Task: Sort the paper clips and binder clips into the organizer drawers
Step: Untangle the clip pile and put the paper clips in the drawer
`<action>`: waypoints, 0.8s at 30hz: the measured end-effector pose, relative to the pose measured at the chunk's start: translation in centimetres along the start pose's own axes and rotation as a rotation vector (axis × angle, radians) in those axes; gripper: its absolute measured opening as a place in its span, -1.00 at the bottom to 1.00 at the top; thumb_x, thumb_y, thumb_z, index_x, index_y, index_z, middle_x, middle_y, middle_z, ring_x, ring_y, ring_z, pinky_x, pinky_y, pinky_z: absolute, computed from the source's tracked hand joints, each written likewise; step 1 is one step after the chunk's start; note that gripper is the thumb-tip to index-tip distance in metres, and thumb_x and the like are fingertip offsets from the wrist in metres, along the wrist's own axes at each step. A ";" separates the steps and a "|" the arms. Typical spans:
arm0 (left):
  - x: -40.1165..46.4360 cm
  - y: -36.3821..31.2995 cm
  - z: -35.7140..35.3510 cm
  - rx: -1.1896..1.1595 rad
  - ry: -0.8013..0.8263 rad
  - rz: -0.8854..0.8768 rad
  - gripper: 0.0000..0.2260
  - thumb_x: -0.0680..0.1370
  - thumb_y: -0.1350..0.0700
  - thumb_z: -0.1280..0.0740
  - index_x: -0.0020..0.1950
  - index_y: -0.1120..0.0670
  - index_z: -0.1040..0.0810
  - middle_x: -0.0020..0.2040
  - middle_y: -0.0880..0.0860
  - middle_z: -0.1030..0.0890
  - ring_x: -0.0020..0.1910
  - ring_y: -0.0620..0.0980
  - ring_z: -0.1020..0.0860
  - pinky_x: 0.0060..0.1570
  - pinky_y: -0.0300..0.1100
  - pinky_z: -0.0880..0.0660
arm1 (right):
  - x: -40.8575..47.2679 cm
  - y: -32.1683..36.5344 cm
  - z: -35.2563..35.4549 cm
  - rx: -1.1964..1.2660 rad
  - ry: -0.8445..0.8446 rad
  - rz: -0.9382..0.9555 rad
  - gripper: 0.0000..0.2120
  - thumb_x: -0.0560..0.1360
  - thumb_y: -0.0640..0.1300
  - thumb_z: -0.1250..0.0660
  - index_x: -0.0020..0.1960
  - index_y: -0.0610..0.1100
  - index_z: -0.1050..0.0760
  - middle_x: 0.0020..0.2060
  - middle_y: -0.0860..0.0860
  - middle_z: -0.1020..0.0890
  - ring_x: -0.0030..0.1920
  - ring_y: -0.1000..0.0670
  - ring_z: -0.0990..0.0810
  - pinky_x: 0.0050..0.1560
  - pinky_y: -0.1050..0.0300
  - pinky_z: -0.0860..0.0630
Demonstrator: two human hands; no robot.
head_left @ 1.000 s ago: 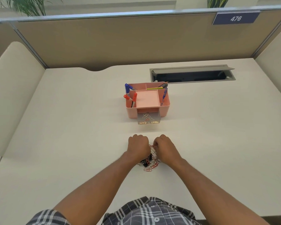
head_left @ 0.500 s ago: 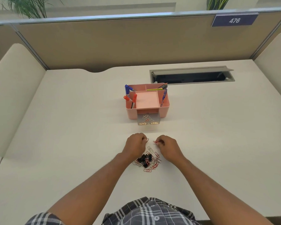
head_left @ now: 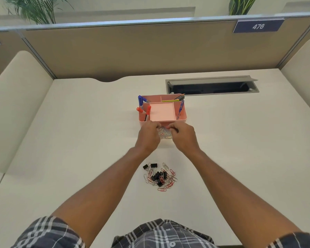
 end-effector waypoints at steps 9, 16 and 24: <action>-1.1 1.0 0.6 -0.097 -0.033 0.001 -0.78 0.52 0.36 -0.23 -0.09 0.06 -0.52 -0.12 0.00 -0.58 -0.12 0.00 -0.54 -0.15 -0.11 -0.55 | -0.9 0.3 0.0 0.003 0.020 0.017 -0.78 0.55 -0.27 -0.24 0.07 -0.14 -0.64 -0.06 -0.04 -0.69 -0.07 -0.04 -0.59 -0.04 0.04 -0.56; -6.6 6.3 -1.2 0.073 0.149 0.214 -0.82 0.56 0.23 -0.26 0.11 0.09 -0.58 0.07 0.07 -0.59 -0.01 0.00 -0.55 0.00 -0.14 -0.50 | -6.2 -2.2 -4.5 -0.199 0.409 0.003 -0.77 0.56 -0.16 -0.28 0.17 -0.06 -0.62 0.05 -0.04 -0.63 0.06 -0.05 -0.56 0.10 0.05 -0.50; -11.1 7.7 -2.1 0.115 0.262 0.191 -0.75 0.48 0.23 -0.32 0.14 0.09 -0.58 0.06 0.05 -0.51 0.05 0.02 -0.51 -0.03 -0.22 -0.44 | -8.8 -2.7 -7.4 -0.351 0.417 0.212 -0.68 0.51 -0.30 -0.25 0.18 -0.04 -0.60 -0.02 -0.04 -0.54 0.03 -0.11 -0.44 -0.14 -0.01 -0.47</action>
Point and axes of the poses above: each hand's wrist, its own x-axis towards the middle knuckle, its own z-axis out of the back of the hand, y = z × x, the point moved 2 cm from there along x, towards the middle knuckle
